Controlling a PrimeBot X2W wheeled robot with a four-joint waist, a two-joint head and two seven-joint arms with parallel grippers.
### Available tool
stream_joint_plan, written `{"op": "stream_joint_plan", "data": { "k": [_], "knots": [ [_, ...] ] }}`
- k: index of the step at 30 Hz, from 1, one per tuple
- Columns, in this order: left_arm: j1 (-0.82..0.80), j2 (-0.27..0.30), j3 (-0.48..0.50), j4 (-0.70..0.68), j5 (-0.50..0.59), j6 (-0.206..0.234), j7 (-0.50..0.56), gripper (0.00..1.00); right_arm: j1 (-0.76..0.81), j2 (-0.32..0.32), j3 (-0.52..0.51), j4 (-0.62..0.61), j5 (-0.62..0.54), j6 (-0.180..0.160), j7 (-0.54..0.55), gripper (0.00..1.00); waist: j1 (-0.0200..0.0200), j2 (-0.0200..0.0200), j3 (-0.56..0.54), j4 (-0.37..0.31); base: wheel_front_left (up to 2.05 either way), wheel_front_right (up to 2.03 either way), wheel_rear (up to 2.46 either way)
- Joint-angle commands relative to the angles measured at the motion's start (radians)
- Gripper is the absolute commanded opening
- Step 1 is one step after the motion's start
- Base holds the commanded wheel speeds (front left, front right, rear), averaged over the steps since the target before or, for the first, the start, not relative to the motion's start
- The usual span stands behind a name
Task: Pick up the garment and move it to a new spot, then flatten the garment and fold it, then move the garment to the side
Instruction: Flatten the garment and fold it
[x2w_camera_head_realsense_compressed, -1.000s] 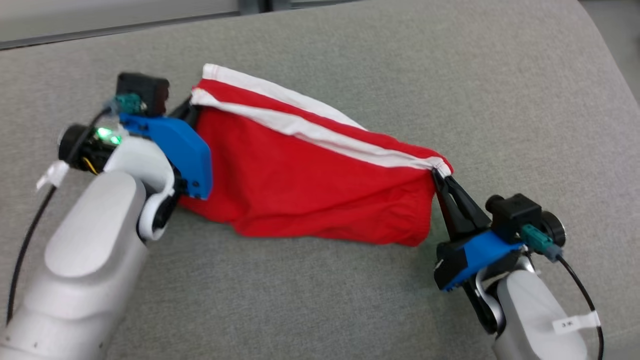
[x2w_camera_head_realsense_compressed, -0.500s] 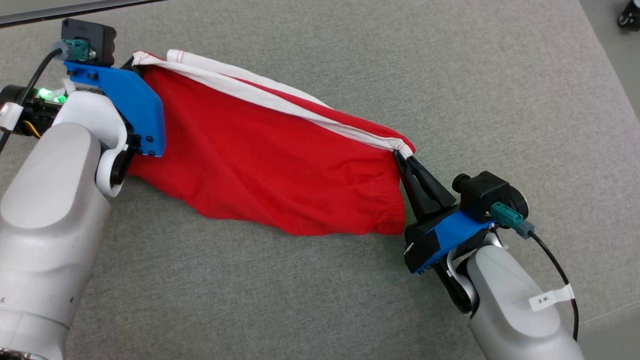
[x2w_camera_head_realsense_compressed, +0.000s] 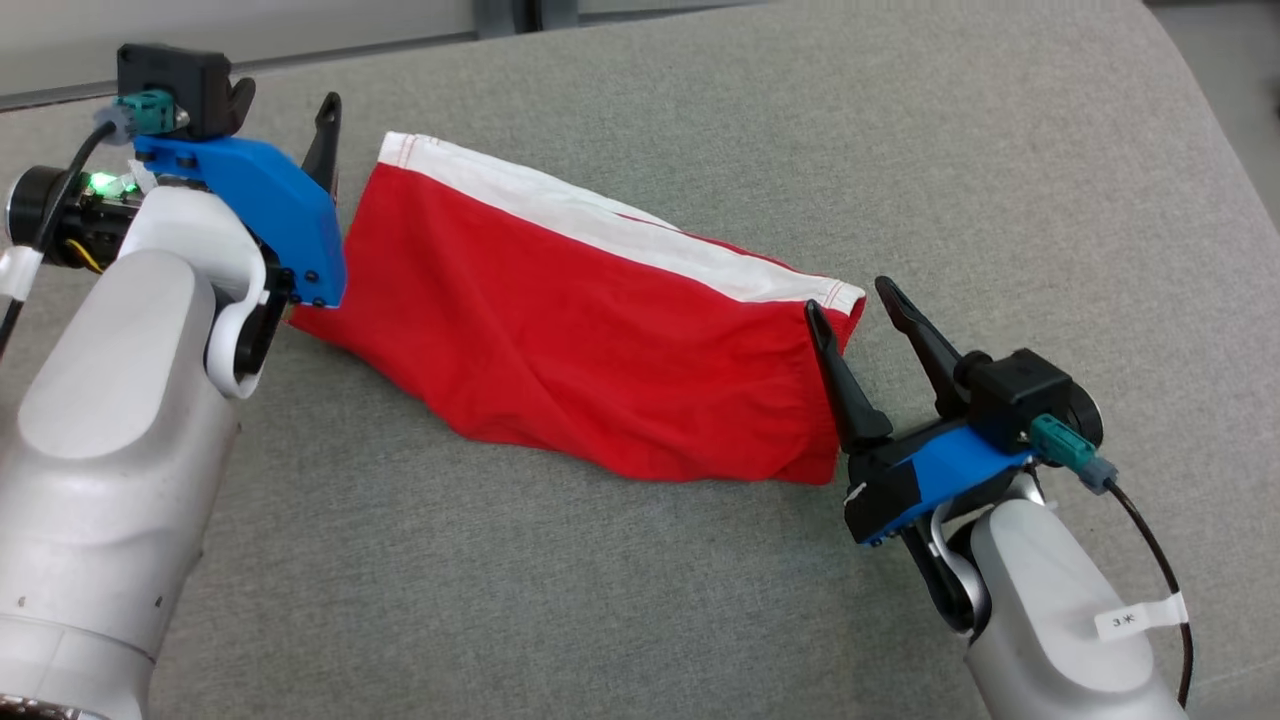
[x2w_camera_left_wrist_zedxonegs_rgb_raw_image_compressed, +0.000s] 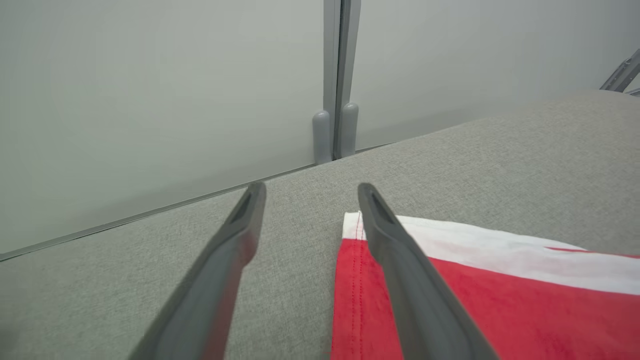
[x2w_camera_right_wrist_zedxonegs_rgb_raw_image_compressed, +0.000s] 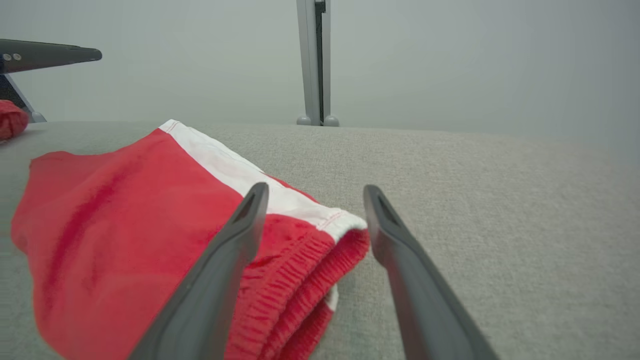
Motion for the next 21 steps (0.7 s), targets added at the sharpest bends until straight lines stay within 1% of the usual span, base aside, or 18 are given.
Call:
{"op": "stream_joint_plan", "data": {
  "k": [1,6,7,11,16,19,21],
  "knots": [
    [0.024,0.007,0.008,-0.010,-0.007,-0.002,-0.014,1.00,0.031,-0.002,-0.019,-0.020,-0.013,0.000,-0.004,1.00,0.0000,0.0000,-0.018,0.008,0.00,0.00,0.00],
    [0.064,0.013,0.002,-0.033,-0.019,-0.009,-0.008,1.00,0.079,-0.002,-0.068,-0.070,-0.049,0.000,0.010,1.00,0.0000,0.0000,-0.058,0.027,0.00,0.00,0.00],
    [0.091,0.009,-0.006,-0.044,-0.027,-0.010,0.008,1.00,0.107,-0.002,-0.091,-0.098,-0.064,0.000,0.022,1.00,0.0000,0.0000,-0.077,0.035,0.00,0.00,0.00],
    [0.143,-0.002,-0.023,-0.061,-0.051,-0.016,0.058,1.00,0.157,-0.002,-0.127,-0.159,-0.086,0.000,0.048,1.00,0.0000,0.0000,-0.096,0.041,0.00,0.00,0.00],
    [0.196,-0.016,-0.027,-0.072,-0.085,-0.019,0.109,1.00,0.209,-0.002,-0.144,-0.243,-0.083,0.000,0.093,1.00,0.0000,0.0000,-0.083,0.025,0.00,0.00,0.00],
    [0.206,-0.013,-0.030,-0.075,-0.094,-0.020,0.134,1.00,0.221,-0.002,-0.143,-0.268,-0.082,0.000,0.103,1.00,0.0000,0.0000,-0.068,0.014,0.00,0.00,0.00],
    [0.205,-0.002,-0.033,-0.075,-0.093,-0.012,0.152,1.00,0.228,-0.002,-0.138,-0.291,-0.078,0.000,0.111,1.00,0.0000,0.0000,-0.054,0.002,0.00,0.00,0.00]
  ]
}}
